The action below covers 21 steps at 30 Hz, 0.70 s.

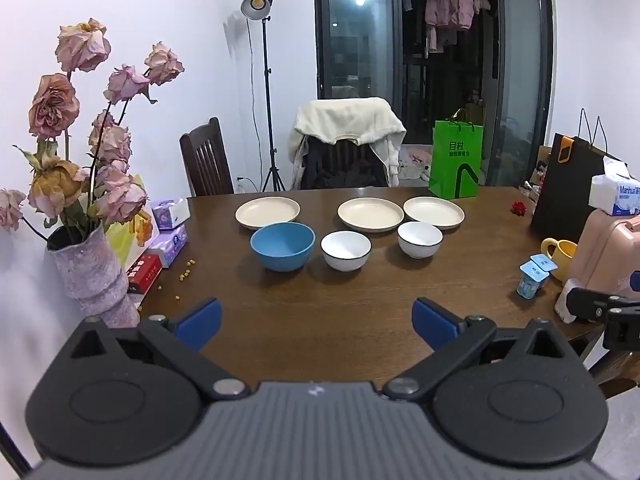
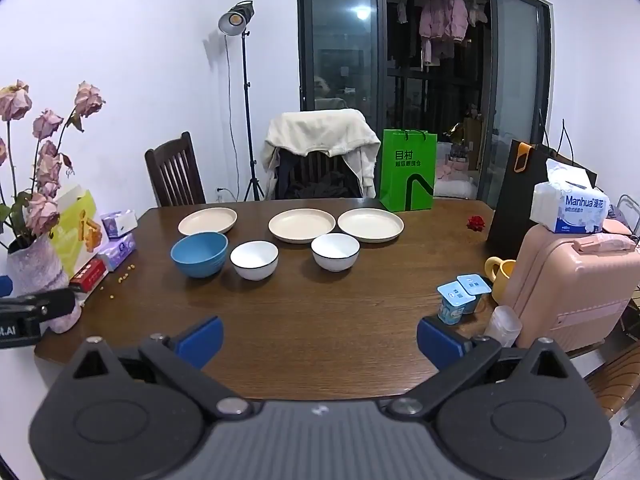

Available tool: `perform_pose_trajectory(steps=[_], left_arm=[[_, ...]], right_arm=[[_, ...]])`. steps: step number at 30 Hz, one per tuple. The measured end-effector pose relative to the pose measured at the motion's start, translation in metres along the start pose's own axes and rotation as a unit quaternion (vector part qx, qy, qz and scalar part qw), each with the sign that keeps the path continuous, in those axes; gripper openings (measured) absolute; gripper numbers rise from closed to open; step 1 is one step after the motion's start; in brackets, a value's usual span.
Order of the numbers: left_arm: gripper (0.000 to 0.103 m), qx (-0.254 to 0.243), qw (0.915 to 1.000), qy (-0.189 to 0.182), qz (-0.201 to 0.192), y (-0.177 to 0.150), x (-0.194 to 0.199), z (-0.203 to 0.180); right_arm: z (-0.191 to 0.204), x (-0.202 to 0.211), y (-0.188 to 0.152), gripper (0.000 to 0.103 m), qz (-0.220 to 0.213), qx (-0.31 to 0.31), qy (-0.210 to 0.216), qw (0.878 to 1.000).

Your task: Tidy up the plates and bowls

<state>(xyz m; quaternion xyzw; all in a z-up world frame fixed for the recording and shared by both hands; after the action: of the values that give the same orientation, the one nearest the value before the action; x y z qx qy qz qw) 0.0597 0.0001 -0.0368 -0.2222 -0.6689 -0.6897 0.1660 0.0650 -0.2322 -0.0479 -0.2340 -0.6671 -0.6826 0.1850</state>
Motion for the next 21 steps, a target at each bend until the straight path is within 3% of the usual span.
perform_pose_trajectory(steps=[21], left_arm=[[0.103,0.007,0.9999,0.002,0.011,-0.0019,-0.0077,0.0023]], right_arm=[[0.0012,-0.0032,0.0008,0.103,0.002,0.001,0.000,1.000]])
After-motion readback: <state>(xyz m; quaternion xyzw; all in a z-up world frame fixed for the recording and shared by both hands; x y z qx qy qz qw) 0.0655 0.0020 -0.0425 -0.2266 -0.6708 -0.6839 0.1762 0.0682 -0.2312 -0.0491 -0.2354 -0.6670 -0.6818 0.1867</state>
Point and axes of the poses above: each gripper's, at about its wrist camera, not at the fingertips, and x roughly against the way its jaws point, z to its left, y to its top, the point moved 7 cm from there along -x, roughly the way its jaws point, and after that the axes turned 4 degrees about -y, right-handed, at the moved point
